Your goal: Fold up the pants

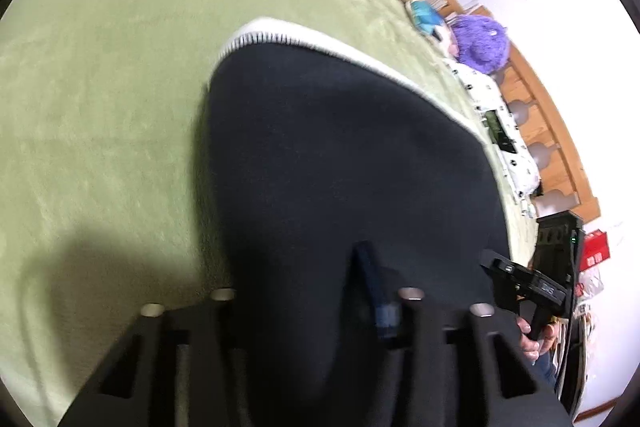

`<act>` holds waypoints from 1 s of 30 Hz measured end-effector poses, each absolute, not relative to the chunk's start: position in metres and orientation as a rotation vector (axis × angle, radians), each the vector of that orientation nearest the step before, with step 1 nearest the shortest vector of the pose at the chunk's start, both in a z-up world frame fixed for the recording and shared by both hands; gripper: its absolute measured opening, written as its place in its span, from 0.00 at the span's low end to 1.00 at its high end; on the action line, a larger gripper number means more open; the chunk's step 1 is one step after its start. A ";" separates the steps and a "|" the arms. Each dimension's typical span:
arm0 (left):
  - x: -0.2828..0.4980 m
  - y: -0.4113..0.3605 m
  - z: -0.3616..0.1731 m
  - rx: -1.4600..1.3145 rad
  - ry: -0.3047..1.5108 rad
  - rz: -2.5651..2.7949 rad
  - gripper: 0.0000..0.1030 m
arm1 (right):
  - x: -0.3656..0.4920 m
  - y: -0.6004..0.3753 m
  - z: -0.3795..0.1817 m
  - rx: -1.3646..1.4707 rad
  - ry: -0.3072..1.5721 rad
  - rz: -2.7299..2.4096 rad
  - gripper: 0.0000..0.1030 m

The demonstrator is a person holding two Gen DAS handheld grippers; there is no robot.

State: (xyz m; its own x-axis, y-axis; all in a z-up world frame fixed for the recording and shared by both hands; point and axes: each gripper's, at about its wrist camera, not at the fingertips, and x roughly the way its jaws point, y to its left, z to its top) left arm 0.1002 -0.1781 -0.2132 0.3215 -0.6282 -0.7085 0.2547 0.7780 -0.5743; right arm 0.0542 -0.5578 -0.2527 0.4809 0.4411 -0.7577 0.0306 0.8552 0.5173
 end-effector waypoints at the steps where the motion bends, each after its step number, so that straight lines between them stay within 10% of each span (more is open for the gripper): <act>1: 0.100 -0.176 -0.210 -0.392 1.092 -0.615 0.25 | 0.050 -0.559 -0.250 0.526 1.037 0.266 0.66; 9: 0.113 -0.143 -0.170 -0.431 1.047 -0.667 0.19 | 0.035 -0.532 -0.206 0.555 0.963 0.185 0.39; 19: 0.149 0.000 -0.130 -0.283 0.967 -0.411 0.20 | 0.102 -0.381 -0.212 0.619 0.942 0.345 0.33; 26: 0.156 0.025 -0.183 -0.222 1.079 -0.331 0.60 | 0.120 -0.345 -0.213 0.398 0.966 0.193 0.59; 30: 0.121 0.016 -0.154 -0.043 0.956 -0.215 0.67 | 0.084 -0.354 -0.182 0.287 0.912 0.079 0.59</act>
